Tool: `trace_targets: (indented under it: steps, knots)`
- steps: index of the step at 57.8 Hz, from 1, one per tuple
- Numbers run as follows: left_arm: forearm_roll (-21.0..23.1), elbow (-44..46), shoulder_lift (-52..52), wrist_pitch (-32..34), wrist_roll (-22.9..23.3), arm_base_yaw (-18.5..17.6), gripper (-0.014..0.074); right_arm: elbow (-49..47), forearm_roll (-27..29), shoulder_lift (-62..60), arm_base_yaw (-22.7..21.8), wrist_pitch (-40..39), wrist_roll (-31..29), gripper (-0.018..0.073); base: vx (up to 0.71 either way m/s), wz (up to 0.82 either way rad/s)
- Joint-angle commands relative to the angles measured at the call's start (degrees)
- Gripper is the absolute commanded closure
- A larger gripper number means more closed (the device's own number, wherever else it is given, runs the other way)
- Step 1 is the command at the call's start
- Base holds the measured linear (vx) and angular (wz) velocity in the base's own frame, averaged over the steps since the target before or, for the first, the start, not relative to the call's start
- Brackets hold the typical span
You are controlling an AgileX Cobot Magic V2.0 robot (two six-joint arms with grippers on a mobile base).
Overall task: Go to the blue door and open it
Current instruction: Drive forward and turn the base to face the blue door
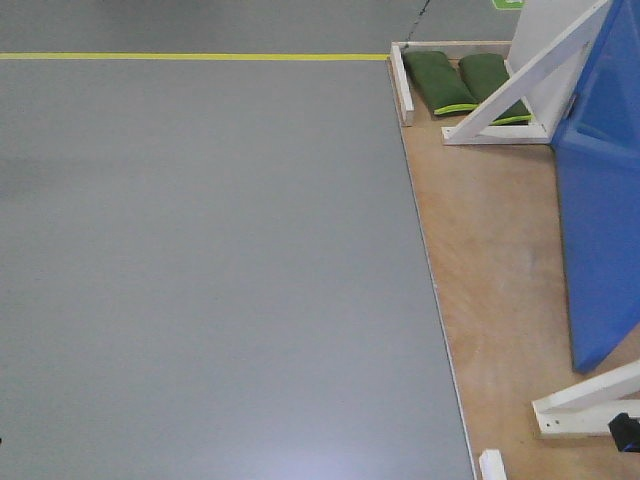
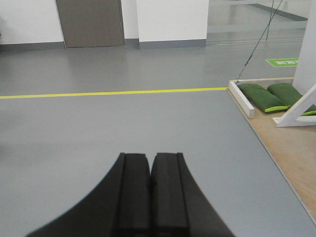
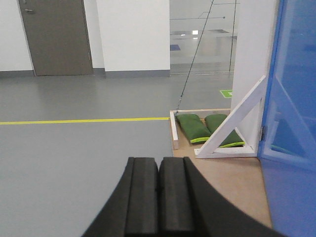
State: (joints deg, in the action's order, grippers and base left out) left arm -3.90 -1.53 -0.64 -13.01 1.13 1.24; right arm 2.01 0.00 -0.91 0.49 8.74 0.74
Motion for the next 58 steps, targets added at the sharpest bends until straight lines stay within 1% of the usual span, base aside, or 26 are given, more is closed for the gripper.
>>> trace_targets:
  steps: [1,28,58]
  knots:
    - [0.1,1.5,-0.9,4.6,0.4,-0.1,0.0524,-0.2,0.0,-0.6,-0.1,-4.8,-0.4,0.0561,0.39,0.04]
    - [0.1,1.5,-0.9,4.6,0.4,-0.1,0.0524,-0.2,0.0,-0.6,-0.1,-4.8,-0.4,0.0561,0.33,-0.02]
    - [0.1,1.5,-0.9,4.6,0.4,-0.1,0.0524,-0.2,0.0,-0.6,-0.1,-4.7,-0.4,0.0561,0.22,-0.03]
